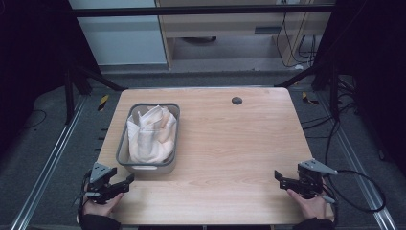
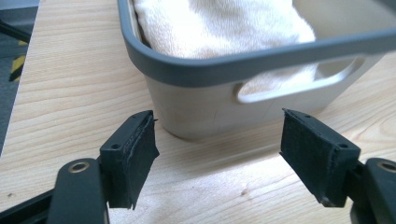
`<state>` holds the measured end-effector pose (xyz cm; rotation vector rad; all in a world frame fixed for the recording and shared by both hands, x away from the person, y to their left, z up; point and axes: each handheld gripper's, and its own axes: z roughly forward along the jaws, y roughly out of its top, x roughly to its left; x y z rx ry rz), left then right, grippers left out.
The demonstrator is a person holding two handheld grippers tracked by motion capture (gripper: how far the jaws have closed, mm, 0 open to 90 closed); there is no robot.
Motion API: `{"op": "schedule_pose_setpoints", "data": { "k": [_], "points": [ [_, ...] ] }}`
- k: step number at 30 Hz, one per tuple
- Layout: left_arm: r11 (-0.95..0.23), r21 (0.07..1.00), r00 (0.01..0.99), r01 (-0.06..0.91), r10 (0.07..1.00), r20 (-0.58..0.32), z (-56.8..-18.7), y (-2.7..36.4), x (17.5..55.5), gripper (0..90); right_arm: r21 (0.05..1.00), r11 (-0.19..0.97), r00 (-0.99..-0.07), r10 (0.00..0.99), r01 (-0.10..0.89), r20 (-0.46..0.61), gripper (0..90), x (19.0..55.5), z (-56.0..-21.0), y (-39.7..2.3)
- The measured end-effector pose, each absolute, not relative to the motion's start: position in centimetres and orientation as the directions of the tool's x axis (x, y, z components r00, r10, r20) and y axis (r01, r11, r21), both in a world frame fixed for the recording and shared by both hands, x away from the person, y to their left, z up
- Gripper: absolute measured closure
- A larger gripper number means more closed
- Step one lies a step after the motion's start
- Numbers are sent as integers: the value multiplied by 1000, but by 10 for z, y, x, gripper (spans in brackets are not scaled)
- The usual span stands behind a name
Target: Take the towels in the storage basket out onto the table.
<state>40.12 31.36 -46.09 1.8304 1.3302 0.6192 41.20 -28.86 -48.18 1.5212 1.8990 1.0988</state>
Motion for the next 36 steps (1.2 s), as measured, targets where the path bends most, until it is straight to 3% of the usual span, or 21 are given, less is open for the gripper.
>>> {"op": "schedule_pose_setpoints", "data": {
  "k": [16, 36],
  "points": [
    [-117, 830, 341, 545, 935, -92, -437, 311, 396, 273, 835, 90, -302, 949, 542, 93, 118, 405, -480, -280],
    [-147, 843, 403, 518, 911, -89, -411, 298, 409, 265, 844, 106, -300, 951, 526, 68, 131, 404, -482, -278]
  ]
}}
